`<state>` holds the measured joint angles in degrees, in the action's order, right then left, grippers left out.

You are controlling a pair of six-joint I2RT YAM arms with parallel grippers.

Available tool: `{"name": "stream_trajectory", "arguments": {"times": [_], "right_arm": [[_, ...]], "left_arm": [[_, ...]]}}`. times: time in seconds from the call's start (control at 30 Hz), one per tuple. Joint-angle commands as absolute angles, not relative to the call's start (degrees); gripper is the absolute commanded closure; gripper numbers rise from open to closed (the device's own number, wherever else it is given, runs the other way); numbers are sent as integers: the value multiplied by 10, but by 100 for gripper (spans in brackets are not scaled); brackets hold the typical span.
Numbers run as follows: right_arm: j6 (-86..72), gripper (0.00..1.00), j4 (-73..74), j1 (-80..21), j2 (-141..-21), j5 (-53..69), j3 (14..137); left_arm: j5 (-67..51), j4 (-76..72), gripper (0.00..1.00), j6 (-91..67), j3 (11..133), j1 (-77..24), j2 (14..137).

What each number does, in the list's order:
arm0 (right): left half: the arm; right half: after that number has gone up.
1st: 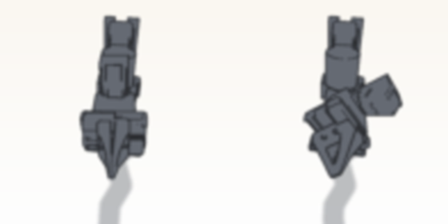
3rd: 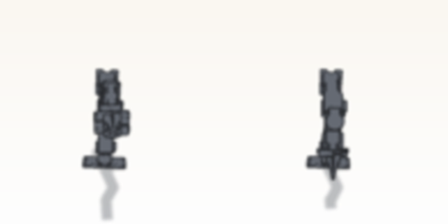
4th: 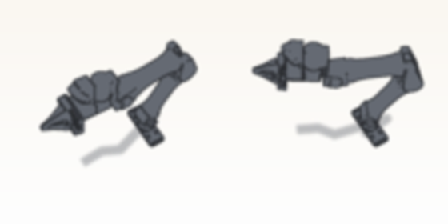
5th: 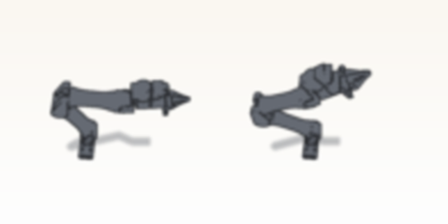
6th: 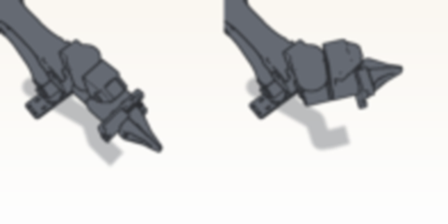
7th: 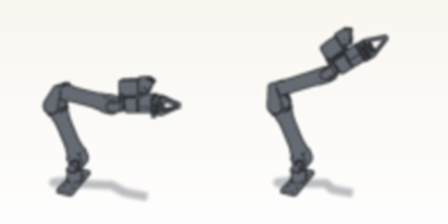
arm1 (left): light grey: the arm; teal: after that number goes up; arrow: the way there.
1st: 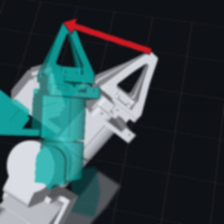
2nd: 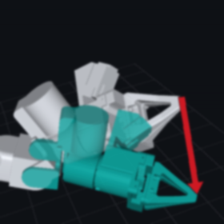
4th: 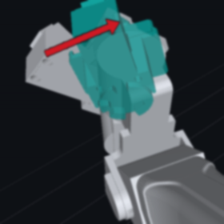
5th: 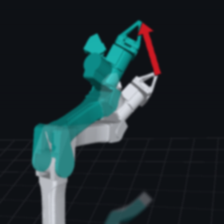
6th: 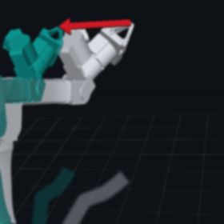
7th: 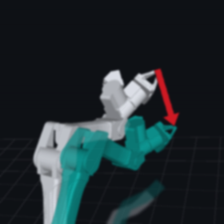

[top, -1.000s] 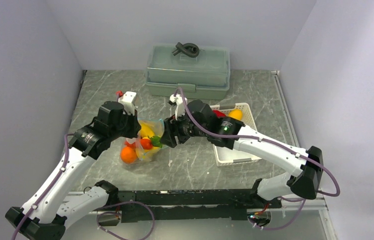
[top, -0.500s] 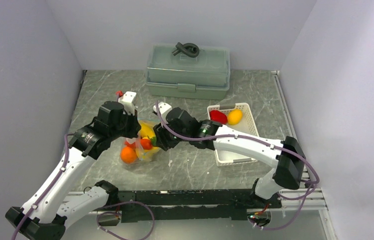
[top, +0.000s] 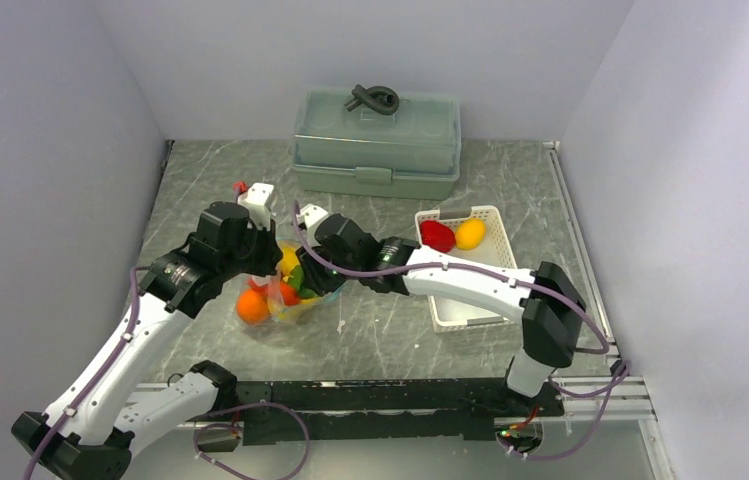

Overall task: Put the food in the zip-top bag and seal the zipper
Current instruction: Place the fake vegetable in the zipper food storage bag.

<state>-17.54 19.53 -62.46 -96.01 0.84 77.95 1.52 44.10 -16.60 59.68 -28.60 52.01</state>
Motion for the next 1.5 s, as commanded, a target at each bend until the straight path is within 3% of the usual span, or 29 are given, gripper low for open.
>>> {"name": "stream_trajectory", "arguments": {"times": [0.0, 0.5, 1.03, 1.47], "right_arm": [[-186, 67, 154, -631, -975, 26, 807], [-214, 50, 195, -653, -935, 2, 823], [-253, 57, 239, -662, -981, 2, 846], [-276, 58, 264, -662, -863, -52, 797]], "left_arm": [[10, 423, 100, -159, 598, -288, 517], [18, 429, 100, -162, 600, -288, 515], [17, 428, 100, -162, 600, -288, 515], [19, 429, 100, -163, 601, -288, 518]]}}
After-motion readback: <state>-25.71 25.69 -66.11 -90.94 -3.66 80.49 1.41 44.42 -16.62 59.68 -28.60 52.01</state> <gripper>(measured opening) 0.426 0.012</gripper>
